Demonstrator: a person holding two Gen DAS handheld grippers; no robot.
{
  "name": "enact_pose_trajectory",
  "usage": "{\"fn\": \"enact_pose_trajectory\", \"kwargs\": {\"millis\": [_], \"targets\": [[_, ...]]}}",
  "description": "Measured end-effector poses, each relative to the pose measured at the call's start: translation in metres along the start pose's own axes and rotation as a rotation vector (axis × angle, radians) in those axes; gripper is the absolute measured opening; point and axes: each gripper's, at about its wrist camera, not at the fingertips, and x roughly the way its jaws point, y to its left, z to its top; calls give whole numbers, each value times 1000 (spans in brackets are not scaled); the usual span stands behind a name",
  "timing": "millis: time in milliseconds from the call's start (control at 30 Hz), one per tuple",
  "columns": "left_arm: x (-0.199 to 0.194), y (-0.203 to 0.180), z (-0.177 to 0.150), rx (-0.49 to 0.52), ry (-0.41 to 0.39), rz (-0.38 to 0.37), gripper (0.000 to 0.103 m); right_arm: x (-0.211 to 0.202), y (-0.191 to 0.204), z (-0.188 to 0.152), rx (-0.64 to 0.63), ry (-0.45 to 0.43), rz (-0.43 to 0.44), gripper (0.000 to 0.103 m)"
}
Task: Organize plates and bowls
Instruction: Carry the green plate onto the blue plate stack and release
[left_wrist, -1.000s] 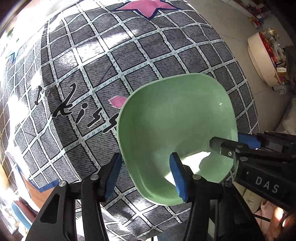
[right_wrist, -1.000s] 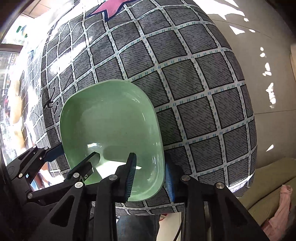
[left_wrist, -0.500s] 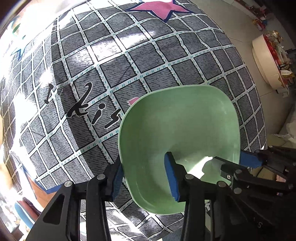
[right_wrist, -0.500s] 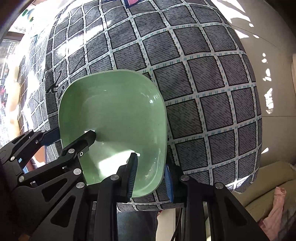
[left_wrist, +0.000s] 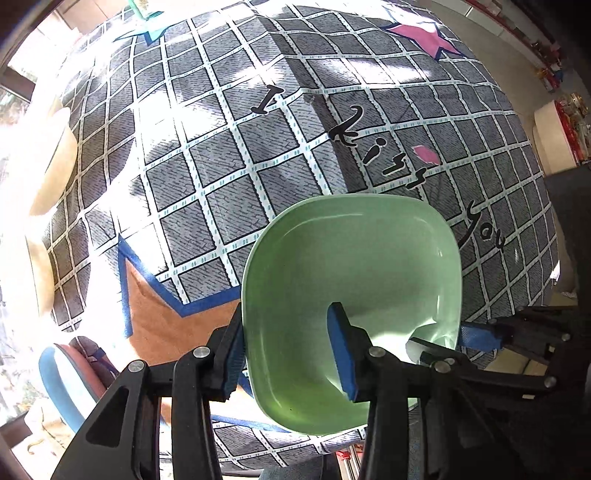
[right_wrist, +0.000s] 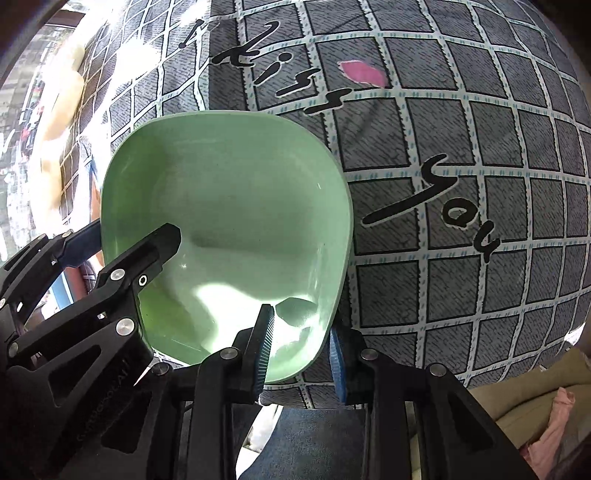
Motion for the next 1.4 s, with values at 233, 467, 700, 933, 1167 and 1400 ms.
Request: {"fn": "enact_pose_trajectory", "kwargs": {"millis": [233,467,700,933,1167,1400], "targets": [[14,47,-36,-112,56,6,45,15,60,-1,-107,21,-34,31],[17,78,-60,-186,50,-16,45,28,108,-7,-198,43,-85,32],[17,144,-93,-215,35,-10,45,36,143,-11,-195,60,-61,32],[-20,198,-106,-272,-12,19,45,31,204,-14,-252,50,-46,32],[-43,250,-130,-365,-28,70,45,34,273,-26,-347,40,-23,32],[-31,303,-160,-453,-9,120,45,59,339,-33,-409,75,15,32]]}}
